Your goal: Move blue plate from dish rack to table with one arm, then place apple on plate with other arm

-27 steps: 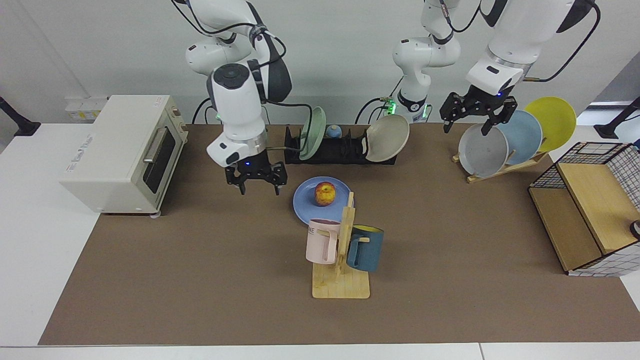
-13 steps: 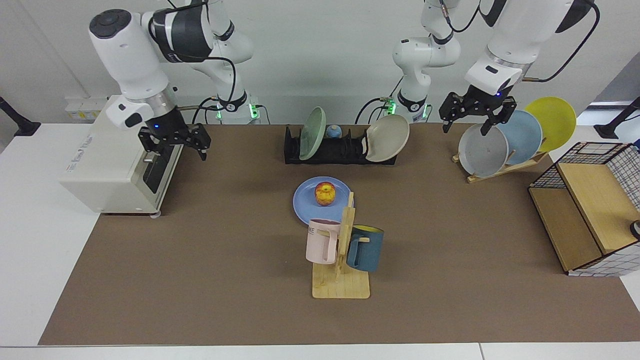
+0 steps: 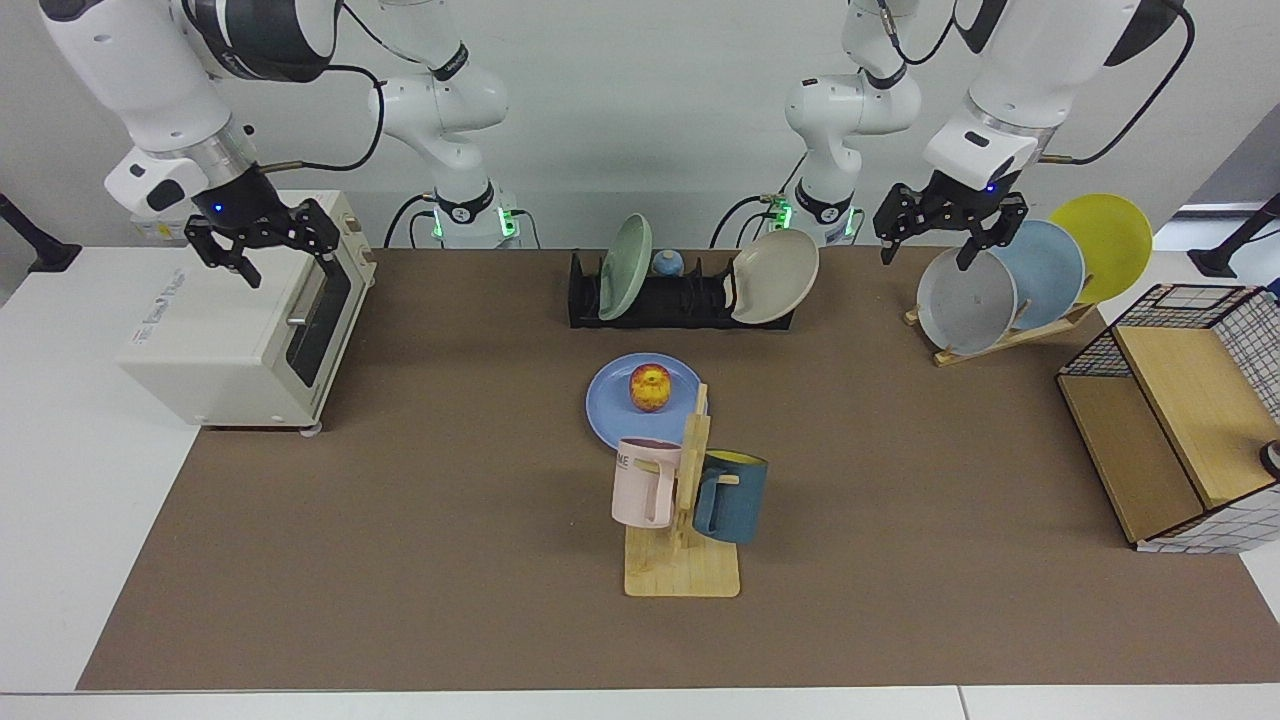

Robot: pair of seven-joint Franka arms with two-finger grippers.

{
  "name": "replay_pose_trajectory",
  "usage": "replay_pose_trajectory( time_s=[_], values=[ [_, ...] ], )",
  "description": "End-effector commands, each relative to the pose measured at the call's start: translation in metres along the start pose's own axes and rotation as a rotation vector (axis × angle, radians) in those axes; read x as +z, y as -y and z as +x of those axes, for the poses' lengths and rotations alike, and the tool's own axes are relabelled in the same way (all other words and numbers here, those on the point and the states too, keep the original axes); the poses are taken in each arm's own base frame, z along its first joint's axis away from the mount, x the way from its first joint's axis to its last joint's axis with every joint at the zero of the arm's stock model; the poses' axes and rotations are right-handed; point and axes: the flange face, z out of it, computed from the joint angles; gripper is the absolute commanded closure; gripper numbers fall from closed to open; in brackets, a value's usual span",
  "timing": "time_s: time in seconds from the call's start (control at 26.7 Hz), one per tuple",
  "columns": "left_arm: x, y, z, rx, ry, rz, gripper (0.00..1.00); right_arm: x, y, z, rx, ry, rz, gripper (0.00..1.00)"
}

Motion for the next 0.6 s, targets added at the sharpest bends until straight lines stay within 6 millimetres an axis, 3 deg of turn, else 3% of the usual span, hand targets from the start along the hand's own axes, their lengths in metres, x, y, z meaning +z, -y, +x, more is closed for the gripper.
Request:
replay_pose_trajectory(
  time_s=[0.0, 0.19, 0.41, 0.56],
  values=[
    [-0.006, -0.002, -0.004, 0.007, 0.007, -0.002, 0.00, -0.016, 0.019, -0.001, -0.015, -0.006, -0.017, 0.00],
    [-0.006, -0.001, -0.004, 0.004, 0.008, -0.001, 0.00, -0.016, 0.052, 0.002, -0.035, 0.011, -0.049, 0.00],
    [-0.007, 0.003, -0.004, -0.005, 0.005, -0.002, 0.00, -0.022, 0.049, -0.005, -0.006, 0.001, -0.034, 0.00],
    [-0.008, 0.008, -0.003, -0.019, -0.002, -0.002, 0.00, -0.023, 0.060, -0.002, -0.018, -0.004, -0.037, 0.00]
  ],
)
